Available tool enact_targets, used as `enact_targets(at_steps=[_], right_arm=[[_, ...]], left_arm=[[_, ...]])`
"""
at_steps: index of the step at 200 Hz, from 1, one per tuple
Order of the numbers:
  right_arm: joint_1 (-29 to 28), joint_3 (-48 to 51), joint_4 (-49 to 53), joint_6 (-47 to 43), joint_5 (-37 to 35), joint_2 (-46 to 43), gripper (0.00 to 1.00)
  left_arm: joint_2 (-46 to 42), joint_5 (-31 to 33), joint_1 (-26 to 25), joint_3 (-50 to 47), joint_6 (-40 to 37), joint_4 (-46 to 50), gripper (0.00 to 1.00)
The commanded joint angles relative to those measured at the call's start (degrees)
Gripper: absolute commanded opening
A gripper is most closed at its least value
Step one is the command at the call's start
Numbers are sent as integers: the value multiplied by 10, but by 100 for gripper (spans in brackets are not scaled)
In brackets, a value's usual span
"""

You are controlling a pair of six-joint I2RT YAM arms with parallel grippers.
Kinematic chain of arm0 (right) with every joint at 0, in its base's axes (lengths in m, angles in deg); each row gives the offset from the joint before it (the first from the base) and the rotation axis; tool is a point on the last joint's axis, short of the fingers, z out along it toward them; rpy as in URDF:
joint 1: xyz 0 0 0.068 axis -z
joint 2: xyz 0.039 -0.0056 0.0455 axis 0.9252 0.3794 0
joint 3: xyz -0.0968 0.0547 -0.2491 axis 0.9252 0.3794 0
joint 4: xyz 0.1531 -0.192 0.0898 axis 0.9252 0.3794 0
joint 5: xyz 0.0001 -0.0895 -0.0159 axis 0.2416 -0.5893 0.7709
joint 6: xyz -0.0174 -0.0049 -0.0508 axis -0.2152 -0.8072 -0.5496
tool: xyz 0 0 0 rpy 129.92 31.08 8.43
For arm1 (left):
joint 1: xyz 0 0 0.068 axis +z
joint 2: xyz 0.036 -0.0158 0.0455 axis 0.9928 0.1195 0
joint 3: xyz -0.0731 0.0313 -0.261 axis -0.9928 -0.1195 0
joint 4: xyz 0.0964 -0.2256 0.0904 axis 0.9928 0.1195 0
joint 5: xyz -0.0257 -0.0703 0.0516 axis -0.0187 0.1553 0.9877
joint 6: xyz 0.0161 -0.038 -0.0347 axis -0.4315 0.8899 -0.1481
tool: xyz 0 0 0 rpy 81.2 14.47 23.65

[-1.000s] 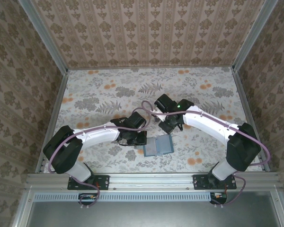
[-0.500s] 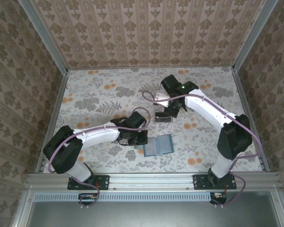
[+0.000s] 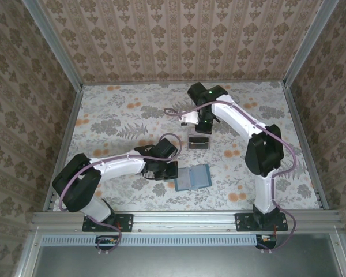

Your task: Take the credit cards out of the card holder

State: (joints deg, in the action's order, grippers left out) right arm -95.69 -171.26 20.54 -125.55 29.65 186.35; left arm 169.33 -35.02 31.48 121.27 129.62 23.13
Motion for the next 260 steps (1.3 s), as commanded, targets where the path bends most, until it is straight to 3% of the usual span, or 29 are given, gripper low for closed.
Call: enact_targets(at_steps=[1, 61, 158, 217, 260], right_arm=[[4, -40, 47, -32, -9, 28, 1], [5, -100, 67, -60, -27, 82, 1], [15, -111, 77, -94, -19, 115, 2], [15, -124, 92, -94, 3, 128, 11], [16, -121, 37, -73, -55, 124, 24]], left_arm=[[-20, 2, 4, -8, 11, 15, 4], [-25, 2, 11, -7, 7, 26, 4], [-28, 2, 19, -1, 4, 44, 4], [-25, 2, 20, 3, 3, 46, 4], [-25, 2, 20, 2, 3, 48, 4]])
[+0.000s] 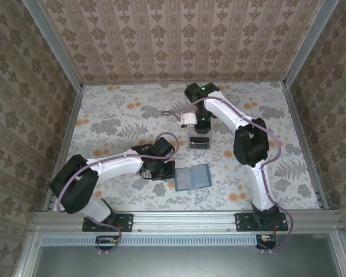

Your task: Take the credit cards out of the card holder

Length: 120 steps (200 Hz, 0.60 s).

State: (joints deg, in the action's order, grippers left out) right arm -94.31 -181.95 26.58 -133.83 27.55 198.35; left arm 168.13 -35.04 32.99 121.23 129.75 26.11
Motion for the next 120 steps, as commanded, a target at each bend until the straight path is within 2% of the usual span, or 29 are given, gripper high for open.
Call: enact_targets(at_steps=[1, 37, 77, 120], right_arm=[[2, -14, -25, 10, -35, 4, 24], [3, -4, -59, 26, -47, -19, 29], [1, 31, -83, 58, -42, -61, 31], [-6, 145, -166, 154, -17, -150, 33]], left_arm=[[-13, 3, 5, 3, 1, 18, 4], [-15, 3, 5, -2, 1, 14, 5], [-14, 3, 5, -1, -5, 13, 5], [-11, 1, 8, -2, -13, 4, 5]])
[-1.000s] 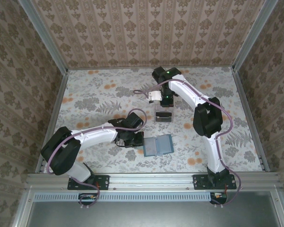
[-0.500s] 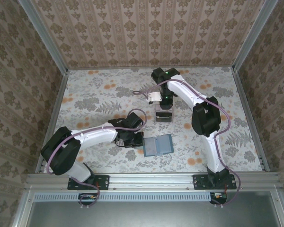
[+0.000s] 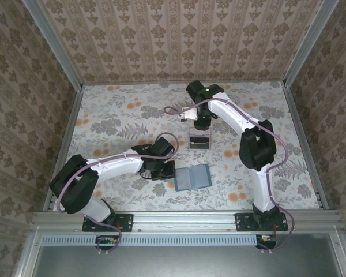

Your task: Take the credit cards out of the card holder

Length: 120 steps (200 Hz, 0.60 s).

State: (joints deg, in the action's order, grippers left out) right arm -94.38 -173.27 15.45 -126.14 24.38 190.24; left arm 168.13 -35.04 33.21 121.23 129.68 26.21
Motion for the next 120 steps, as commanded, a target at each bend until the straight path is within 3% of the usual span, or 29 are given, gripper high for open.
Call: enact_targets(at_steps=[1, 76, 120], right_arm=[[-5, 62, -57, 81, 15, -72, 33], [-35, 275, -174, 399, 50, -224, 32], [-37, 357, -202, 603, 127, -284, 27]], left_arm=[[-11, 1, 6, -2, -13, 3, 5], [-7, -2, 15, -13, -23, -23, 4], [0, -6, 15, -25, -21, -35, 4]])
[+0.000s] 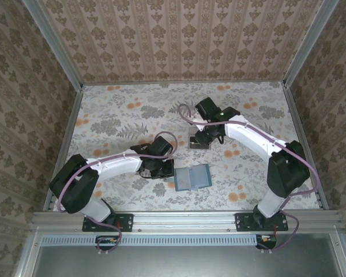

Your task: Take the credit cards out of the card holder

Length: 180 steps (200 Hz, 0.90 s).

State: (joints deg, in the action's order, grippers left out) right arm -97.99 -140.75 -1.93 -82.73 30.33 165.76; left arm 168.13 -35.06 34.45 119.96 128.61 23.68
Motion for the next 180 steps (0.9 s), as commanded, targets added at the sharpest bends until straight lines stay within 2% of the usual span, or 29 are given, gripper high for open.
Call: enact_targets(at_steps=[1, 22, 67, 101, 134, 180], right_arm=[[-1, 33, -29, 172, 72, -40, 27], [-2, 70, -59, 261, 159, -67, 26], [-6, 143, -133, 422, 272, -98, 25], [-23, 168, -155, 478, 293, -95, 24], [-55, 190, -171, 495, 274, -93, 22], [-81, 226, -213, 531, 288, -80, 22]], left_arm=[[0, -6, 3, -12, -10, -11, 4], [4, -8, 1, -17, -11, -12, 4], [12, -6, 1, -34, -11, -20, 4], [21, -8, 1, -45, -8, -33, 3], [24, -9, 2, -52, -8, -40, 3], [25, -14, 3, -59, -8, -48, 2]])
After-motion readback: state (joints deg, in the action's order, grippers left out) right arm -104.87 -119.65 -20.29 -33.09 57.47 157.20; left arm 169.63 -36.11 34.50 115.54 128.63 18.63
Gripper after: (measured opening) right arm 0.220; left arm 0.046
